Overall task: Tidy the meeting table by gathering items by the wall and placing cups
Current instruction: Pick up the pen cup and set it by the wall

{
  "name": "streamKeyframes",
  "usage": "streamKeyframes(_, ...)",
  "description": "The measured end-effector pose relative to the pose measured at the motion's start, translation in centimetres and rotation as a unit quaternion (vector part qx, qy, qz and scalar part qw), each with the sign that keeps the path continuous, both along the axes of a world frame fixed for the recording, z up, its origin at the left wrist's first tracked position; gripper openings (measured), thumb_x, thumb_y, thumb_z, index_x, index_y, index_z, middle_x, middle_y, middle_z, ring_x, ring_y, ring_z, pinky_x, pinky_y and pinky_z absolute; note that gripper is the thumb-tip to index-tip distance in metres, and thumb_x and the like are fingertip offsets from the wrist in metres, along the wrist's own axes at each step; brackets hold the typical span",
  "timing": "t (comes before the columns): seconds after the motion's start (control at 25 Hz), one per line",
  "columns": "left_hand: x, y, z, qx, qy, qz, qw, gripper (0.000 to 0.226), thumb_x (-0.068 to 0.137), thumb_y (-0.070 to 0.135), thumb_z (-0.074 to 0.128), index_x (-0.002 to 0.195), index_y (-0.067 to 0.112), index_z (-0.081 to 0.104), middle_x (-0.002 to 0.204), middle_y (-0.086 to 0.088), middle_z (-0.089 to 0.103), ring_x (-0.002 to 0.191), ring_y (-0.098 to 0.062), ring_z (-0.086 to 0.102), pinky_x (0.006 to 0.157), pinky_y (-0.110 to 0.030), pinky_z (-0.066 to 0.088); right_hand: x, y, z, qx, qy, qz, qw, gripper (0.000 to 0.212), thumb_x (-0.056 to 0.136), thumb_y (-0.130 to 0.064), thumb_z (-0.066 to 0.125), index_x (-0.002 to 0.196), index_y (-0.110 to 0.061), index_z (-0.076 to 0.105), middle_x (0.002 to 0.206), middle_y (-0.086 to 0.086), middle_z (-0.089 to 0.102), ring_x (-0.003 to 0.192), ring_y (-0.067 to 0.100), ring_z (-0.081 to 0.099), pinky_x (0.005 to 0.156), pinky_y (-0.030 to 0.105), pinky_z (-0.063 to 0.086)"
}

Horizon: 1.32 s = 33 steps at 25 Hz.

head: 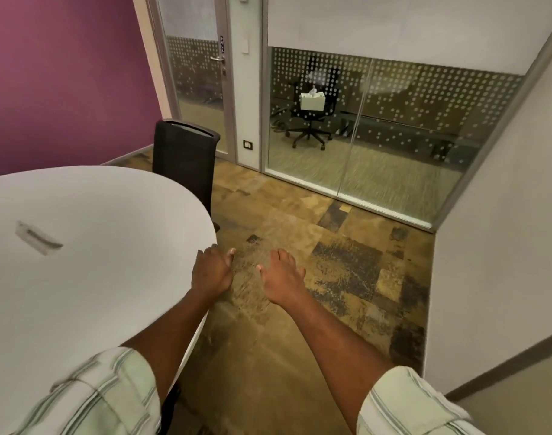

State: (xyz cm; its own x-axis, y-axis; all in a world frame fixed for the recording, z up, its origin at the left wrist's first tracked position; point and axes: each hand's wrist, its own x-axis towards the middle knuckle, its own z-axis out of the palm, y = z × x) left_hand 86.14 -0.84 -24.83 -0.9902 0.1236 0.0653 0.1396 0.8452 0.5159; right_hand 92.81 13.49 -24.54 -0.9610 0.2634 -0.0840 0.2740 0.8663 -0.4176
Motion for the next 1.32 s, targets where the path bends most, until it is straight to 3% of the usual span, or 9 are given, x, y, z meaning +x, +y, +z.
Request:
streamKeyframes(0.12, -3.1, 5.1, -1.9, 0.029, -0.054, 0.010, 0.998, 0.059, 0.096, 0.047, 0.033, 0.128, -0.001, 0.046, 0.130, -0.022, 0.052, 0.122, -0.039, 0.046, 0.103, -0.048, 0.039, -4.9, 3.9, -1.5, -0.008, -0.006, 0.002, 1.000, 0.054, 0.100, -0.042, 0.037, 0.144, -0.012, 0.027, 0.153, 0.008, 0.025, 0.141, 0.027, 0.021, 0.109, 0.055, 0.023)
streamKeyframes(0.52, -17.7, 18.7, -5.5, 0.014, -0.022, 0.063, 0.998, 0.055, 0.098, 0.042, 0.035, 0.136, 0.003, 0.039, 0.140, -0.020, 0.042, 0.131, -0.033, 0.036, 0.108, -0.042, 0.030, -23.5, 20.3, -3.2, 0.009, 0.021, 0.072, 0.997, 0.053, 0.097, -0.043, 0.043, 0.139, -0.013, 0.032, 0.147, 0.007, 0.031, 0.135, 0.027, 0.029, 0.105, 0.052, 0.028)
streamKeyframes(0.8, -27.9, 23.7, -10.3, -0.014, -0.095, 0.104, 0.990, 0.060, 0.098, 0.045, 0.033, 0.139, 0.001, 0.036, 0.140, -0.019, 0.043, 0.133, -0.034, 0.034, 0.113, -0.042, 0.028, -34.5, 27.2, -6.8, 0.005, -0.047, 0.095, 0.994, 0.052, 0.098, -0.046, 0.039, 0.139, -0.013, 0.032, 0.148, 0.006, 0.028, 0.136, 0.027, 0.027, 0.106, 0.053, 0.028)
streamKeyframes(1.08, -46.7, 29.0, -14.3, 0.025, -0.164, 0.092, 0.982, 0.063, 0.098, 0.048, 0.030, 0.142, 0.003, 0.030, 0.141, -0.016, 0.041, 0.131, -0.030, 0.037, 0.107, -0.040, 0.034, -51.7, 31.8, -9.9, 0.027, -0.102, 0.109, 0.988, 0.054, 0.098, -0.046, 0.037, 0.141, -0.015, 0.030, 0.152, 0.005, 0.024, 0.139, 0.027, 0.023, 0.109, 0.054, 0.026)
streamKeyframes(1.32, -63.7, 31.0, -11.7, 0.029, -0.121, 0.096, 0.988, 0.059, 0.099, 0.044, 0.031, 0.141, 0.003, 0.030, 0.145, -0.017, 0.036, 0.133, -0.031, 0.033, 0.109, -0.040, 0.030, -69.5, 33.1, -8.9, 0.030, -0.071, 0.100, 0.992, 0.053, 0.098, -0.047, 0.035, 0.139, -0.013, 0.032, 0.149, 0.008, 0.029, 0.137, 0.027, 0.027, 0.108, 0.053, 0.027)
